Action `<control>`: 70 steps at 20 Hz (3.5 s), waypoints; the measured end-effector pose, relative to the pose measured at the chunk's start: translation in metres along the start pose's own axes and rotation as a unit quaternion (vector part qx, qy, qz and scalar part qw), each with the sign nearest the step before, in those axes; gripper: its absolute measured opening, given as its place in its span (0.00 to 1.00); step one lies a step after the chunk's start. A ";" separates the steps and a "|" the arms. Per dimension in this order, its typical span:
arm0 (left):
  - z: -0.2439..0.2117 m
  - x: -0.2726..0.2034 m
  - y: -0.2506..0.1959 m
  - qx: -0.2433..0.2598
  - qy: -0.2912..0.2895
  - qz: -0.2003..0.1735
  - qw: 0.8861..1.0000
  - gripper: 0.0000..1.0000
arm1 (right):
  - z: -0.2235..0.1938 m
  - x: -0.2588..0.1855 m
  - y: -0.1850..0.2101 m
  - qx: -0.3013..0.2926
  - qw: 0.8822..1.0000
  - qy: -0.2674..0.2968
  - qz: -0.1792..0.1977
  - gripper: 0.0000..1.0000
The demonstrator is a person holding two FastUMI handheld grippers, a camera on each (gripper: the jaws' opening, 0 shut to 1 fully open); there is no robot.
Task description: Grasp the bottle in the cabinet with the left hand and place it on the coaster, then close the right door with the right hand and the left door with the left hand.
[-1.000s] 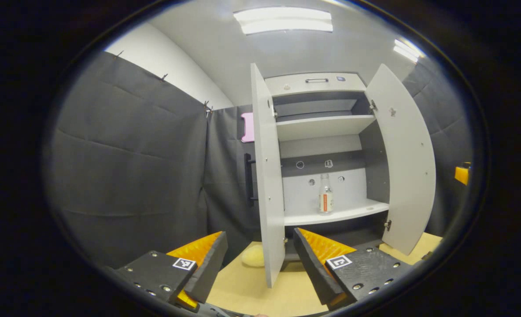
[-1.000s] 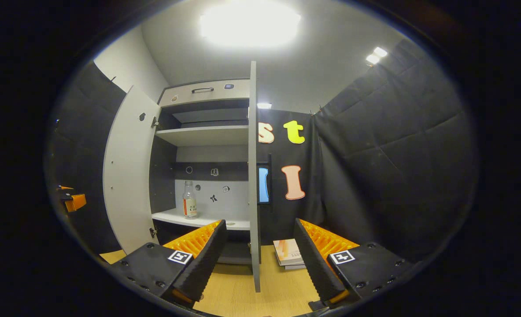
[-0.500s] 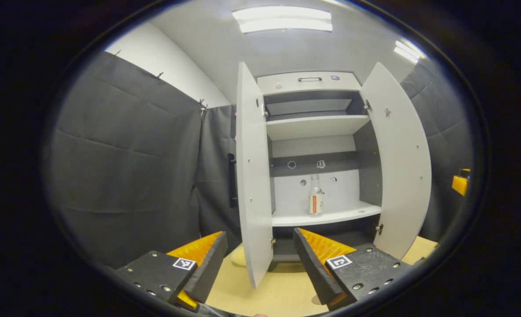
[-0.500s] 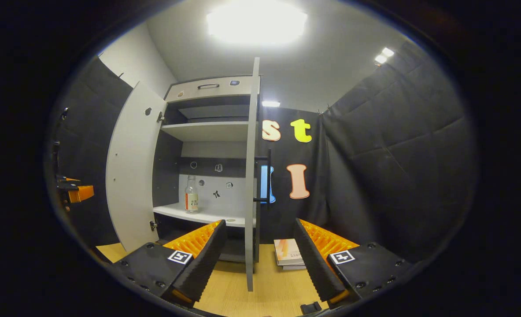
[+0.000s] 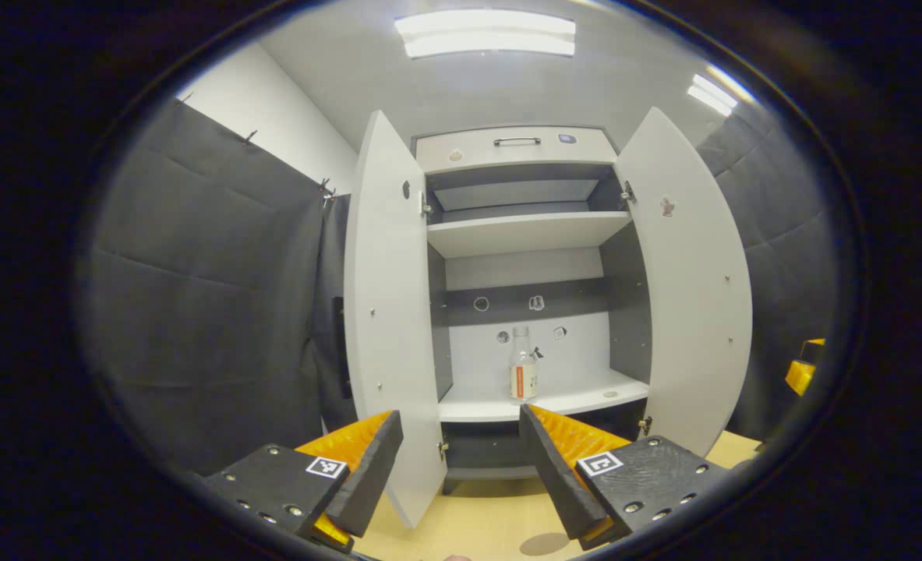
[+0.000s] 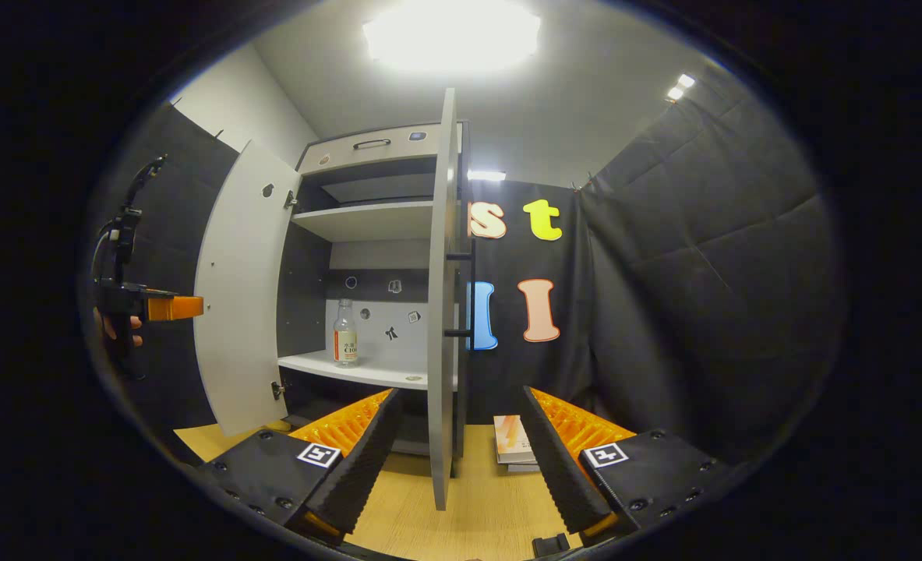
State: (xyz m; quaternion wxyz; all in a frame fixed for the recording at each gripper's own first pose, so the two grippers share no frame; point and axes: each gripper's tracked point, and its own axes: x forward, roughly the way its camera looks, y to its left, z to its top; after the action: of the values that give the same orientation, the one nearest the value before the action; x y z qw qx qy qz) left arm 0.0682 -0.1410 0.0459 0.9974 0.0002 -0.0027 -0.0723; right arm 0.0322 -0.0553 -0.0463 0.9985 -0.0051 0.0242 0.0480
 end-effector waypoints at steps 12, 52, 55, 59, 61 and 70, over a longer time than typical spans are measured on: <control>0.008 0.158 -0.052 -0.032 -0.010 -0.080 0.996 0.89 | -0.016 0.028 -0.006 -0.006 0.999 0.018 -0.045 0.97; -0.048 0.399 -0.108 -0.067 0.036 -0.138 0.988 0.46 | -0.060 0.066 0.026 -0.015 0.991 0.087 -0.099 0.98; -0.044 0.376 -0.101 -0.066 0.032 -0.135 0.988 0.46 | -0.057 0.058 0.024 -0.016 0.993 0.085 -0.084 0.98; -0.035 0.335 -0.097 -0.063 0.021 -0.133 0.989 0.46 | -0.051 0.041 0.024 -0.009 0.995 0.076 -0.061 0.98; -0.036 0.315 -0.097 -0.057 0.018 -0.133 0.989 0.46 | -0.053 0.031 0.022 -0.008 0.995 0.080 -0.051 0.97; -0.055 0.236 -0.106 -0.038 0.021 -0.137 0.990 0.46 | -0.053 -0.010 0.017 -0.002 0.996 0.083 -0.016 0.97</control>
State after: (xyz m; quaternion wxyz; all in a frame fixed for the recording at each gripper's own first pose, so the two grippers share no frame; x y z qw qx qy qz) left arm 0.2870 -0.2799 -0.0078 0.9773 -0.0355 0.0212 -0.2080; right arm 0.0182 -0.0397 -0.0985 0.9937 -0.0110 0.1067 0.0312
